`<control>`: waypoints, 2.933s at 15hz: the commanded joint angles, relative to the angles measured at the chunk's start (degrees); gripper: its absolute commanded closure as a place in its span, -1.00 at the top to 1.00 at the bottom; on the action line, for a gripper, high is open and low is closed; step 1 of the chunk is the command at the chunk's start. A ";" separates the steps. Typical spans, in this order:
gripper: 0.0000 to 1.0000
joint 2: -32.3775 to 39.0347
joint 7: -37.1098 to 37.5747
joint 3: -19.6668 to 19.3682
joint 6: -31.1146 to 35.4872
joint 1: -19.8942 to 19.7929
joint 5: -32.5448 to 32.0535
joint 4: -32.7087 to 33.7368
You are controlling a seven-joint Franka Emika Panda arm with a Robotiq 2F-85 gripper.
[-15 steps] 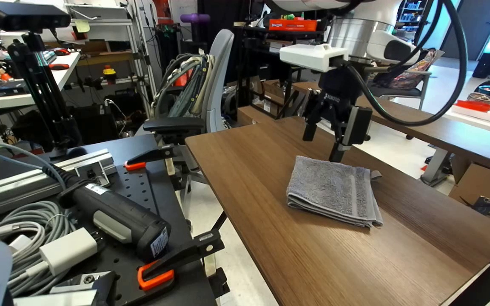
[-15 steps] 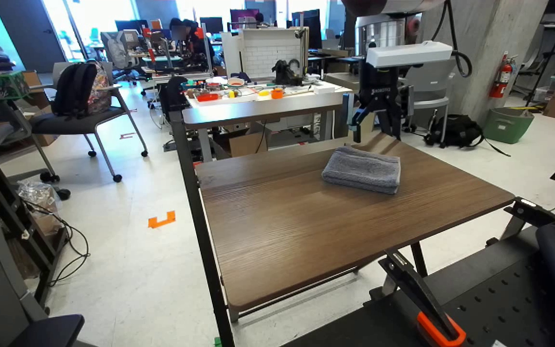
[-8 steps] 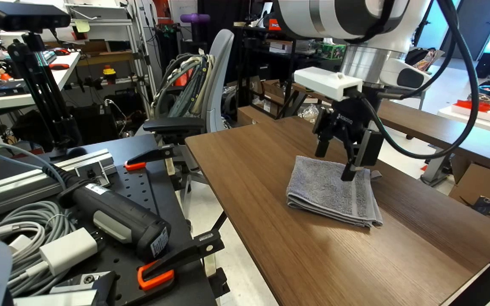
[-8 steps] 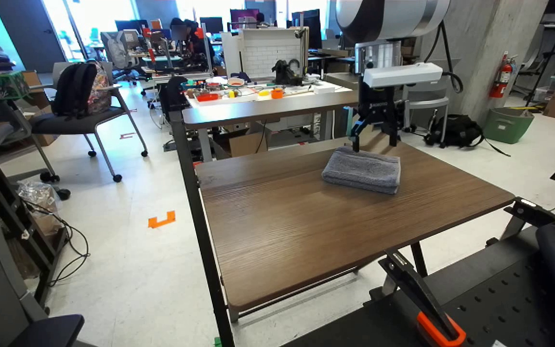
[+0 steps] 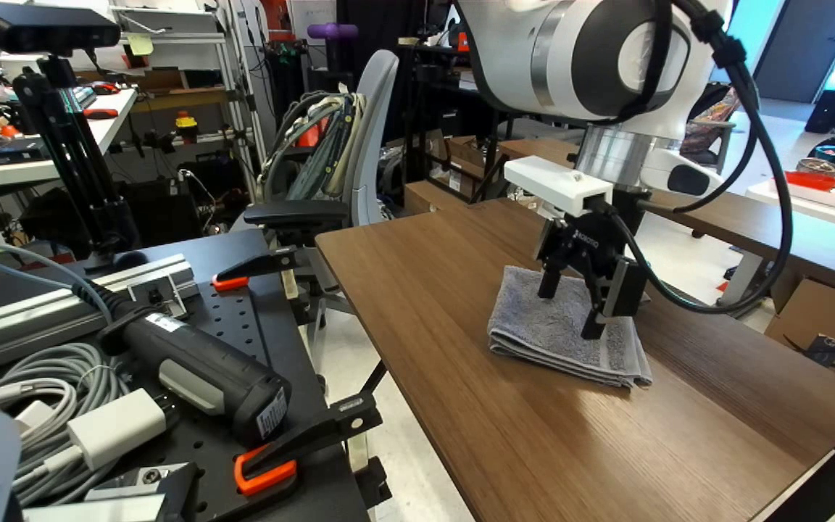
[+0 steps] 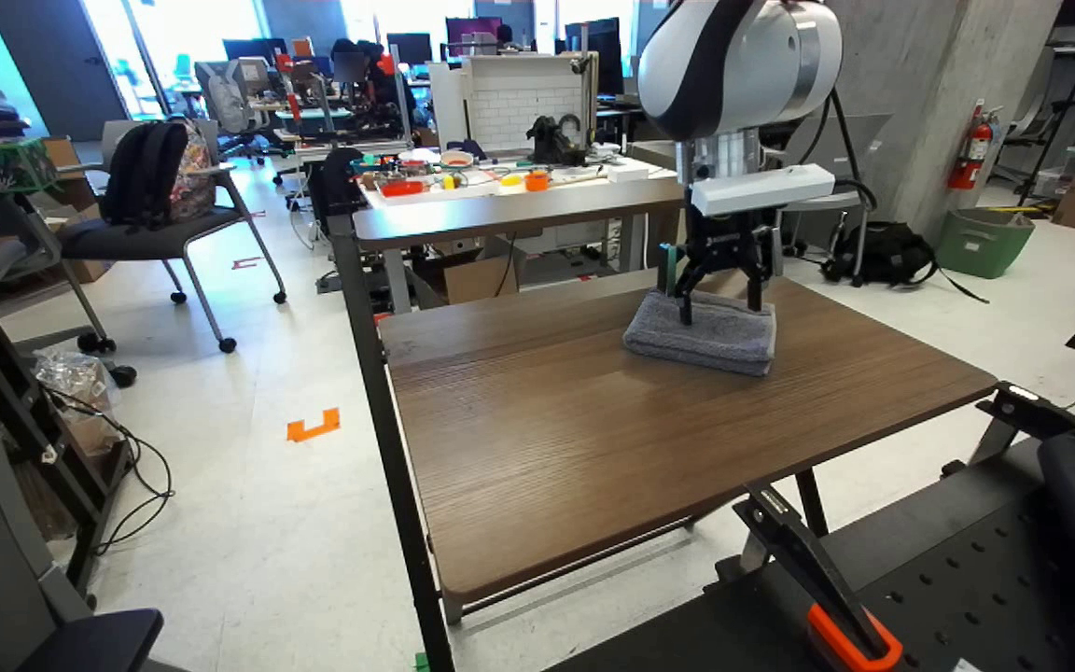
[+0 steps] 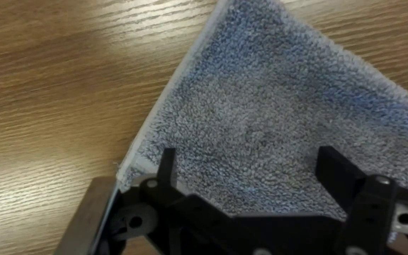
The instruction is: Slide the towel to the left on the desk
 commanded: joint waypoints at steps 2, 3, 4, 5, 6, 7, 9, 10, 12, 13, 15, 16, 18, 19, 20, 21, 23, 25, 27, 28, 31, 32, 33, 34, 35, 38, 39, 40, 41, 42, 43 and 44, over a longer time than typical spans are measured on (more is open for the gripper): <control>1.00 3.97 2.09 -2.21 -0.15 2.65 -2.21 4.10; 1.00 4.50 2.35 -2.51 -0.54 3.16 -2.69 4.63; 1.00 4.94 2.67 -2.78 -0.87 3.71 -3.26 5.09; 1.00 5.23 2.92 -3.01 -0.94 4.42 -4.00 5.21; 1.00 5.44 3.20 -3.19 -0.87 5.13 -4.85 5.21; 1.00 5.52 3.46 -3.39 -0.79 6.01 -5.77 4.94; 1.00 6.00 4.19 -3.81 -0.56 7.77 -7.76 4.78; 1.00 6.23 4.53 -3.97 -0.67 8.59 -8.63 4.77; 1.00 6.88 5.22 -4.24 -0.98 10.23 -10.20 5.05; 1.00 7.03 5.45 -4.33 -1.14 10.96 -10.83 5.07; 1.00 6.98 5.74 -4.38 -0.84 12.48 -12.11 4.55; 1.00 6.85 5.75 -4.38 -0.67 13.14 -12.72 4.28; 1.00 6.40 5.71 -4.11 -0.17 14.49 -13.79 3.49; 1.00 6.11 5.62 -3.87 0.18 15.18 -14.17 2.95; 1.00 5.91 5.55 -3.78 0.34 15.86 -14.69 2.59; 1.00 5.81 5.52 -3.60 0.57 16.59 -15.12 2.23; 1.00 6.04 5.46 -3.42 0.28 17.79 -15.91 2.31; 1.00 6.21 5.43 -3.30 -0.07 18.84 -16.47 2.46; 1.00 6.26 5.45 -3.14 -0.42 19.78 -16.83 2.55; 1.00 6.33 5.52 -3.14 -0.46 20.22 -17.11 2.63; 1.00 6.28 5.56 -2.84 -0.83 21.40 -17.67 2.57; 1.00 6.13 5.68 -2.77 -0.60 21.85 -17.82 2.34; 1.00 5.99 5.62 -2.68 -0.58 22.16 -17.87 2.20; 1.00 5.57 5.60 -2.50 -0.49 22.50 -17.86 1.78; 1.00 5.31 5.63 -2.36 -0.31 22.82 -17.88 1.51; 1.00 3.65 5.55 -1.88 0.74 23.68 -18.08 -0.24; 1.00 2.84 5.55 -1.63 0.99 23.88 -18.03 -0.98; 1.00 1.80 5.34 -1.26 0.92 23.86 -17.76 -1.83; 1.00 0.73 5.15 -0.88 0.70 23.67 -17.40 -2.65; 1.00 -0.61 5.14 -0.56 0.54 23.36 -17.00 -3.64; 1.00 -2.16 5.18 -0.31 0.57 22.99 -16.70 -4.80; 1.00 -3.83 5.30 -0.30 0.49 22.73 -16.57 -5.95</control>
